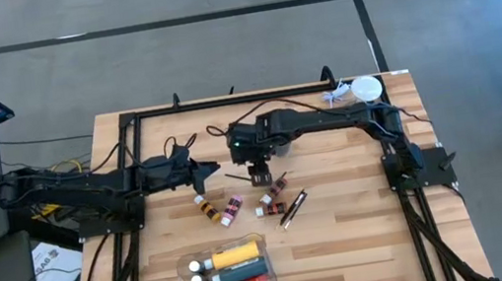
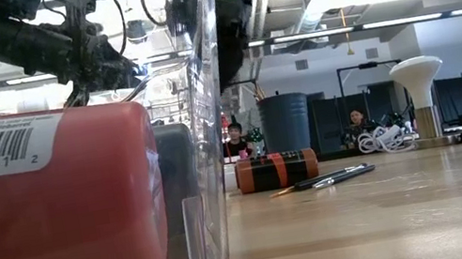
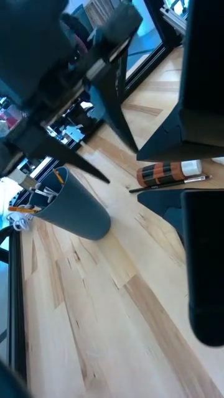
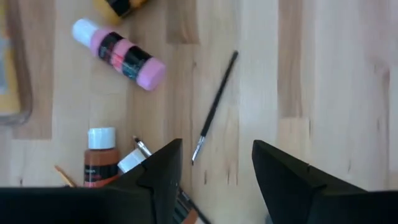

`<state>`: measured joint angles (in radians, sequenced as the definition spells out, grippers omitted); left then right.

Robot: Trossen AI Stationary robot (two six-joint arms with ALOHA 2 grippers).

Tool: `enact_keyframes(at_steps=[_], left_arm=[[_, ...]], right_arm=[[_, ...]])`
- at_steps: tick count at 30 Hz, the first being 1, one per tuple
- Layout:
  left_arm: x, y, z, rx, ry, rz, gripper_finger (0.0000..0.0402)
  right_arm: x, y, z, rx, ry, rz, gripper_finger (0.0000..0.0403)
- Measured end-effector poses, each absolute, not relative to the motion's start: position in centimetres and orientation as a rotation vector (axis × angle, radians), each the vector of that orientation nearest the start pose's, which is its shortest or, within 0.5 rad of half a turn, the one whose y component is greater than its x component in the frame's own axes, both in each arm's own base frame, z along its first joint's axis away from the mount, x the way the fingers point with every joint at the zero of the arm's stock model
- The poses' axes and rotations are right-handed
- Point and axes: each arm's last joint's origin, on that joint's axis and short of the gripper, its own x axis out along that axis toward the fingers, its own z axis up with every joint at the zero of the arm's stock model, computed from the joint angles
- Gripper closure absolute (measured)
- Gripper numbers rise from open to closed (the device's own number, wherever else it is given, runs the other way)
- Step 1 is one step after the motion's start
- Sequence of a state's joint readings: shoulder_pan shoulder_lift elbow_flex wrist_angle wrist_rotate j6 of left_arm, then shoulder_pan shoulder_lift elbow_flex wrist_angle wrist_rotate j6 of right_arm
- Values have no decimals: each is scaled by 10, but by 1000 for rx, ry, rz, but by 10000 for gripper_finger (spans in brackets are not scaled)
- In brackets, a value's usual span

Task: Pick & Place Paint Supplies
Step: Put the paint brush into the blue cup

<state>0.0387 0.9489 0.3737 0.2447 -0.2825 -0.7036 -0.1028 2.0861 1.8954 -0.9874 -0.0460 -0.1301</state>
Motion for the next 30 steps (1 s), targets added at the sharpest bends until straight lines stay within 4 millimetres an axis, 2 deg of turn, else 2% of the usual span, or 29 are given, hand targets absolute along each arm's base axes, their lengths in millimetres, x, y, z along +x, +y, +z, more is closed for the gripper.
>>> enact_keyframes(at_steps=[5,9,20,24,30], left_arm=[[194,16,204,-651,203,420,401],[194,15,204,-651,203,419,401],[195,12,204,-648,209,402,401],[195,12,204,-648,209,402,401],[195,12,204,-651,209,402,401]], right_arm=[[438,-26,259,-249,1167,196,218],[438,-19,250,-381,1177,302,222],[438,-43,224,-258,1181,193,227],[437,-44,209,-199,1236,166,231],[434,-38,201,-199,1253,176,235]])
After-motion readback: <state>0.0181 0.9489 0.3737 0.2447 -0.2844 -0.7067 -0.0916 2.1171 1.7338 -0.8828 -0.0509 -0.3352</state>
